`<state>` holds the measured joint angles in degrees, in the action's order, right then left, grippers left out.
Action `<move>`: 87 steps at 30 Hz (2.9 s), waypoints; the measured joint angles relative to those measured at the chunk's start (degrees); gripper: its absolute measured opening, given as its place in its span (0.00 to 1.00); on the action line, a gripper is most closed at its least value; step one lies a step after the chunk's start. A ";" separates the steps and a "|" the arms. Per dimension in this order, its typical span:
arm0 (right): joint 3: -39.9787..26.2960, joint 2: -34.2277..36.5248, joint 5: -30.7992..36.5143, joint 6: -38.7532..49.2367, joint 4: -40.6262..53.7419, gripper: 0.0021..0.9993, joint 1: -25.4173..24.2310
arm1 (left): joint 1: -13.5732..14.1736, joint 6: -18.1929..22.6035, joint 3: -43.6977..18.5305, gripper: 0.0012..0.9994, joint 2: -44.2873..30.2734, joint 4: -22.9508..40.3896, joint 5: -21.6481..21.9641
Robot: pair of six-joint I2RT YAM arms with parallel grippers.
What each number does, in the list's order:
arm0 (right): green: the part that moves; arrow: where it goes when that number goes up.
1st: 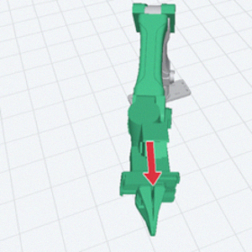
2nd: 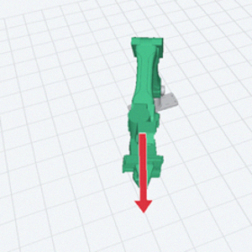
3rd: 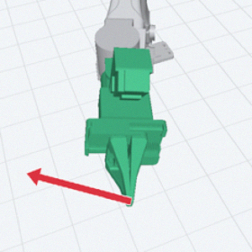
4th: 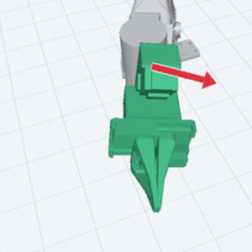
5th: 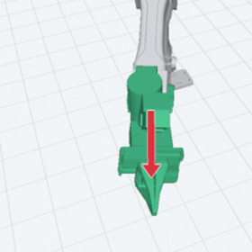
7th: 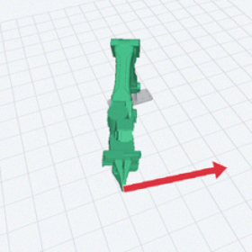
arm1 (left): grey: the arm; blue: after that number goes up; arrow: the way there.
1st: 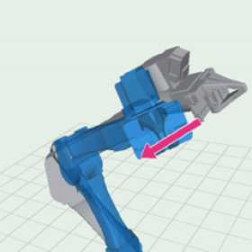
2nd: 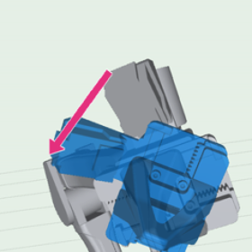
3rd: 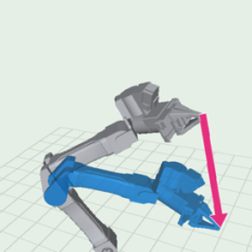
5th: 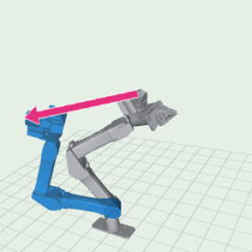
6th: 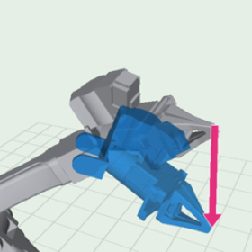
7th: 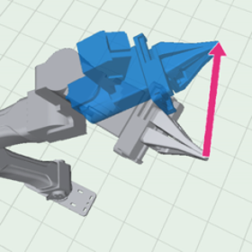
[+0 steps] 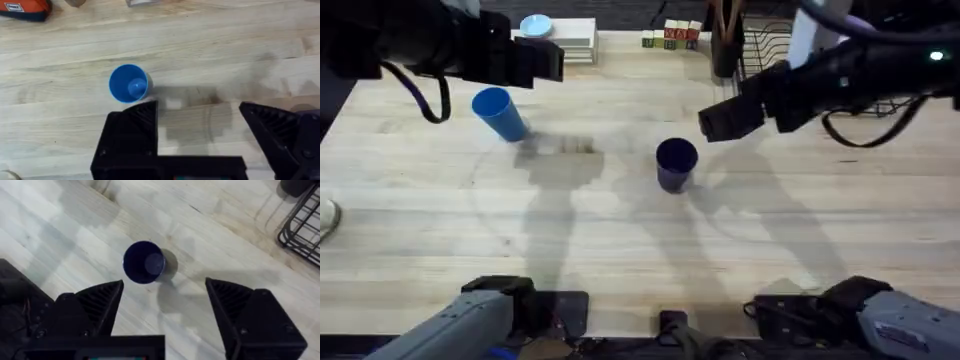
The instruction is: Pick up the cup on the table and put them onto the rack.
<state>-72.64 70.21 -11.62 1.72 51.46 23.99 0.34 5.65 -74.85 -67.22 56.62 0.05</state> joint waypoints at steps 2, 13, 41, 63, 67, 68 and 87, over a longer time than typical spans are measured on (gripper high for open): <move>-0.02 1.64 -0.01 -0.01 0.00 0.99 0.00 | 0.00 0.00 0.00 0.99 0.00 0.02 0.00; -0.02 13.18 0.04 0.00 -0.26 0.99 0.16 | 0.00 0.00 0.00 0.99 0.00 0.02 0.00; -0.57 23.60 7.58 -0.23 -3.45 0.03 5.14 | 0.00 0.00 0.00 0.99 0.00 0.01 -0.01; -23.96 15.78 7.83 0.45 -0.47 0.03 -15.45 | 0.00 -0.02 0.00 0.99 0.00 0.02 -0.02; -23.96 15.95 8.14 0.46 -1.41 0.03 -21.17 | 0.00 -0.02 0.00 0.99 0.00 0.02 -0.03; -23.98 16.16 8.22 0.46 -1.56 0.03 -22.24 | 0.00 -0.02 0.00 0.99 0.00 0.02 -0.04; -23.98 31.14 8.44 -0.05 -7.56 0.03 -27.80 | 0.00 -0.02 0.00 0.99 0.00 0.01 -0.07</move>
<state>-96.62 101.35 -3.18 1.66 43.90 -3.81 0.34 5.63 -74.85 -67.22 56.64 -0.01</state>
